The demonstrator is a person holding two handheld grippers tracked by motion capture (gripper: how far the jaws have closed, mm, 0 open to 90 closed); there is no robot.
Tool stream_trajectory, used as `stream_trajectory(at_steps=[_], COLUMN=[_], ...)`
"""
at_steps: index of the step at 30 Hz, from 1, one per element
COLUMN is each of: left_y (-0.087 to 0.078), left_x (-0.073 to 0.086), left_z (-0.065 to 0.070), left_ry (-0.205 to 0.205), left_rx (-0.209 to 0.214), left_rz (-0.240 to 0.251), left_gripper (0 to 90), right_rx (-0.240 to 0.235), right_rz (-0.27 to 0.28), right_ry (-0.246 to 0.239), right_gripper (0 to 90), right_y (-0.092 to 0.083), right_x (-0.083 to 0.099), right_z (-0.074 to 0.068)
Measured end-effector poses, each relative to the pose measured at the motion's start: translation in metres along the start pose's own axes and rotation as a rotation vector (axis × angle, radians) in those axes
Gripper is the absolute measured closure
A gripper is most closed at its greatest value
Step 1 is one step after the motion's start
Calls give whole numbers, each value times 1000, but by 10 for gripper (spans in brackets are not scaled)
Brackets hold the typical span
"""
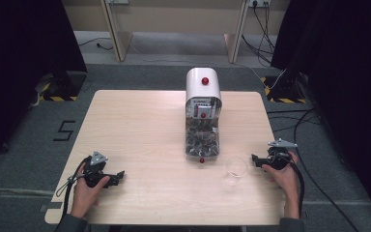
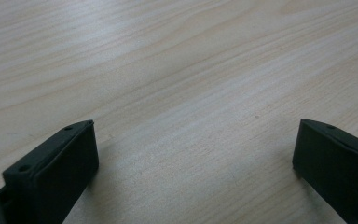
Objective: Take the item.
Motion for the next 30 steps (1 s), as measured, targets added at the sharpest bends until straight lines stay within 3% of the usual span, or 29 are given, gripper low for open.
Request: stream_trajectory(at_steps=[9,14,19,30], left_y=[0,0,0,0], left_x=[0,0,0,0], left_z=[0,0,0,0], left_ry=[0,0,0,0], left_rx=[0,0,0,0], left_rz=[0,0,-1,0], left_gripper=[0,0,0,0], right_rx=[-1,3,-4,-55], right_rz=[1,10,10,90], right_ry=[-3,4,-1,-63], right_gripper=[134,208,225,301], right_y=[0,-2,-4,-20], right_x=[0,-1,-3,-36], right_z=[0,3,3,-14])
Point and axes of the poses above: each handheld gripper's, and its own axes: y roughly forward along the jaws, x roughly out of its underside, z roughly to its right, the point moved 7 cm from there along y, roughly forward along the jaws, and after that the axes turned 13 degrees about z, right-handed, at the moved point
